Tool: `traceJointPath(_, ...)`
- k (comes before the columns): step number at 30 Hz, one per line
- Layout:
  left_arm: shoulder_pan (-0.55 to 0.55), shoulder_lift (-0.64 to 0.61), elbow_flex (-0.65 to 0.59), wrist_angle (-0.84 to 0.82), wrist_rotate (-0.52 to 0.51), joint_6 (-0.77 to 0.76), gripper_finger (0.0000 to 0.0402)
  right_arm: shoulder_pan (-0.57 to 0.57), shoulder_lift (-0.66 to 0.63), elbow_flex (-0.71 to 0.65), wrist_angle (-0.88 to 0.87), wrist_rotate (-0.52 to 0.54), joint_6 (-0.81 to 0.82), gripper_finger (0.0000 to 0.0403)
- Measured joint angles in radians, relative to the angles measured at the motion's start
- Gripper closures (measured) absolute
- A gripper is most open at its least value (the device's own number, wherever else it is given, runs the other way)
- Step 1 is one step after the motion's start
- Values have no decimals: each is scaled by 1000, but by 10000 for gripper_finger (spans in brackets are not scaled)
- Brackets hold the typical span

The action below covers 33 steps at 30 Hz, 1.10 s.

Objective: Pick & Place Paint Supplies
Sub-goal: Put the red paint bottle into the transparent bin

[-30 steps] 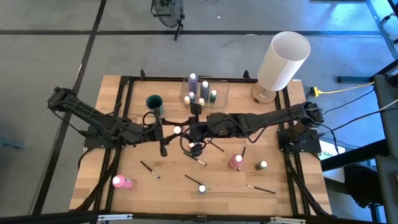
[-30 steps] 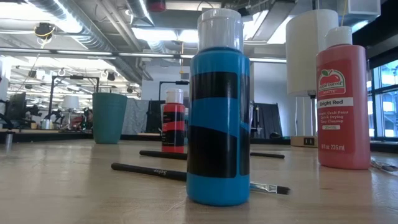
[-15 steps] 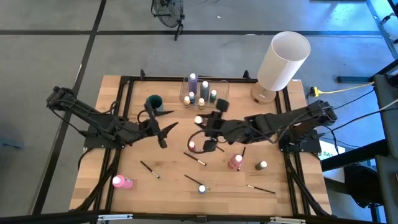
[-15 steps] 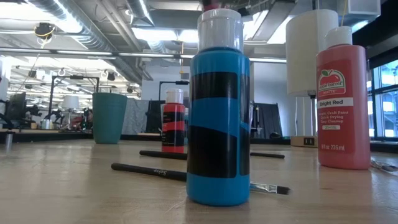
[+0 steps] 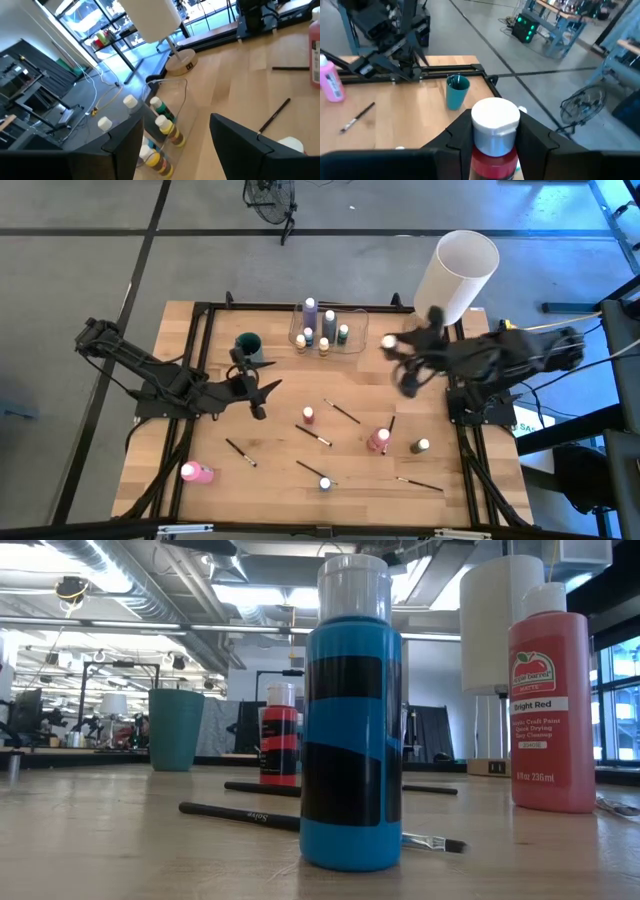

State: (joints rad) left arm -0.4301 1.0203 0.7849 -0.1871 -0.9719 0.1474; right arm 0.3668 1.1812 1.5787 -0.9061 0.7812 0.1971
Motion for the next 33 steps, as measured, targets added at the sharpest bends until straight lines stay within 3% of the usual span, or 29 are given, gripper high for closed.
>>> traceJointPath(5,0,0,0,-38,1,-40,178,30,-92,-91,-52,66,63,289)
traceJointPath(10,0,0,0,-45,1,-59,178,48,-252,-312,-47,197,188,289)
traceJointPath(12,0,0,0,-45,1,-60,178,53,-323,-435,12,225,240,289)
traceJointPath(15,0,0,0,-45,1,-66,178,54,-423,-641,238,220,223,289)
traceJointPath(21,0,0,0,-45,1,-74,178,-2,-494,-1055,1097,-34,-181,289)
traceJointPath(24,0,0,0,-44,1,-83,178,-96,-485,-1197,1402,-133,-259,289)
traceJointPath(29,0,0,0,-44,8,-110,178,-316,-452,-1330,1627,-360,-178,289)
traceJointPath(33,0,1,0,-42,48,-120,178,-462,-383,-1348,1669,-514,-86,289)
